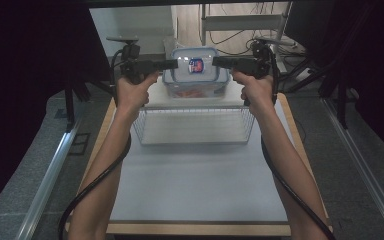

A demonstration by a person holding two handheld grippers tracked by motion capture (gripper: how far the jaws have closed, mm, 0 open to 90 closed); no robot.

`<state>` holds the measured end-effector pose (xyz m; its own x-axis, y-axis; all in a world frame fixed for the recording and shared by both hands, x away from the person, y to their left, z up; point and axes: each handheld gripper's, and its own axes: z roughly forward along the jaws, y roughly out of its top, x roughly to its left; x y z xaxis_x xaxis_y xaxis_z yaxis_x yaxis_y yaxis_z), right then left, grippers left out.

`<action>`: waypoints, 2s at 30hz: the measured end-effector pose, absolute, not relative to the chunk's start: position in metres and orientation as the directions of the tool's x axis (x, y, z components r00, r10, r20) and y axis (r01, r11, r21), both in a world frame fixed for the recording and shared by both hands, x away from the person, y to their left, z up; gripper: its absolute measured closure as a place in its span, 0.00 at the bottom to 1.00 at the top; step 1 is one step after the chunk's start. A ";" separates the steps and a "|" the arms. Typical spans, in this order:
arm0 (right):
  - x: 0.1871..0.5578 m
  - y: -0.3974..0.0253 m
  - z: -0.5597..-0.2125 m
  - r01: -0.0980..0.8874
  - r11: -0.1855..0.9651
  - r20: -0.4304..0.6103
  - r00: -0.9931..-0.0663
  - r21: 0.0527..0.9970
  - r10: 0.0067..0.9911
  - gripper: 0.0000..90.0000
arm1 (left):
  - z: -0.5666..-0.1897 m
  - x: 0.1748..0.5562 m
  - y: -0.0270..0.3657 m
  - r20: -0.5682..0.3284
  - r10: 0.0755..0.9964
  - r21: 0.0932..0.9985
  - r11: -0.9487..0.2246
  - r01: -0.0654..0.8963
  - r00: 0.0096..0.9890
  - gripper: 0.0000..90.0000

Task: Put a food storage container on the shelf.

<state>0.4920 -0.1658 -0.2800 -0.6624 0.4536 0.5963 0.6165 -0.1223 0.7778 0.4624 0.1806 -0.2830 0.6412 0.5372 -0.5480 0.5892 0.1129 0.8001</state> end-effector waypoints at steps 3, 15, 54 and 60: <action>0.491 -0.162 -0.278 0.581 -0.086 0.536 -0.671 0.809 0.512 0.65 | -0.281 0.463 0.176 -0.526 0.571 0.804 0.094 0.587 0.630 0.61; 0.491 -0.156 -0.283 0.573 -0.086 0.520 -0.658 0.815 0.545 0.60 | -0.284 0.474 0.173 -0.539 0.605 0.786 0.111 0.608 0.587 0.54; 0.459 -0.157 -0.296 0.331 0.134 0.178 -0.757 0.934 0.629 0.29 | -0.300 0.419 0.161 -0.124 0.733 0.936 -0.137 0.323 0.669 0.18; 0.452 -0.160 -0.303 0.318 0.168 0.147 -0.764 0.933 0.628 0.25 | -0.312 0.409 0.162 -0.129 0.715 0.929 -0.155 0.336 0.687 0.12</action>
<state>0.4523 -0.1601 -0.3026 -0.7638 0.6284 0.1472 0.3179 0.1679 0.9331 0.4087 0.1622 -0.3124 0.6870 0.7151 -0.1289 0.3358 -0.1551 0.9291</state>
